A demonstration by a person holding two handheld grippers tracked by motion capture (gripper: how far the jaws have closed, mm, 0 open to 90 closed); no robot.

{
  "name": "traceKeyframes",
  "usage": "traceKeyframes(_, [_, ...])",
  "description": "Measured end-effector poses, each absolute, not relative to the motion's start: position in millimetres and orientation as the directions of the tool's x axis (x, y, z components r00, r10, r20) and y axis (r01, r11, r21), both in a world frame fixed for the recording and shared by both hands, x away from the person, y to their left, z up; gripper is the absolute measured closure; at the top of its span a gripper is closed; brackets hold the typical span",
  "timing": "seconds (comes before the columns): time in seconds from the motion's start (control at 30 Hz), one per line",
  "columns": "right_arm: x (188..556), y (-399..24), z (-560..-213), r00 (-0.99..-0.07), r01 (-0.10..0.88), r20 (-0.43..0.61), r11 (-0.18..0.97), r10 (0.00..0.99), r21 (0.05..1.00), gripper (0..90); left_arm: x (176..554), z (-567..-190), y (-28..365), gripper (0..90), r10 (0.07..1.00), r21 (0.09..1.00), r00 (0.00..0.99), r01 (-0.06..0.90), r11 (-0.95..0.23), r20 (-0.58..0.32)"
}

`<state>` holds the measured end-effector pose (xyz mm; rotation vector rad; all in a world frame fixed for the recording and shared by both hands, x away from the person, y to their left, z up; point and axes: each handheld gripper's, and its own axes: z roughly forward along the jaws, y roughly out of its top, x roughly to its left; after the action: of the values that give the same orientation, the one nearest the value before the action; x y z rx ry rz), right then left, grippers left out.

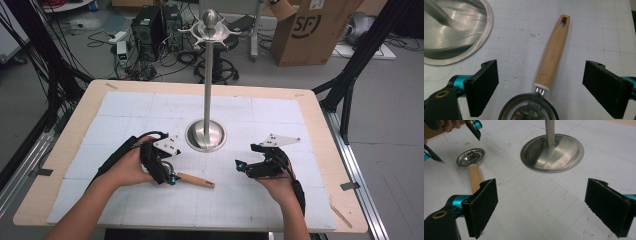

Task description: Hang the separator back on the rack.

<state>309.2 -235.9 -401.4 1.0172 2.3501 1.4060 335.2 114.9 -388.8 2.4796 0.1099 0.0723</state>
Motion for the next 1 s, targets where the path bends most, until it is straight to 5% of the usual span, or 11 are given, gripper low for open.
traceKeyframes(0.53, [309,-236,-402,-0.736,0.454,0.157,0.307,0.659,0.836,10.2,332,-411,97,37.5,0.021,0.456,0.998,-0.007,-0.89,0.057])
traceKeyframes(1.0, [310,-232,-404,-0.739,0.464,0.157,0.325,0.656,0.824,10.2,335,-417,95,54.2,0.011,0.41,1.0,0.001,-0.912,0.022])
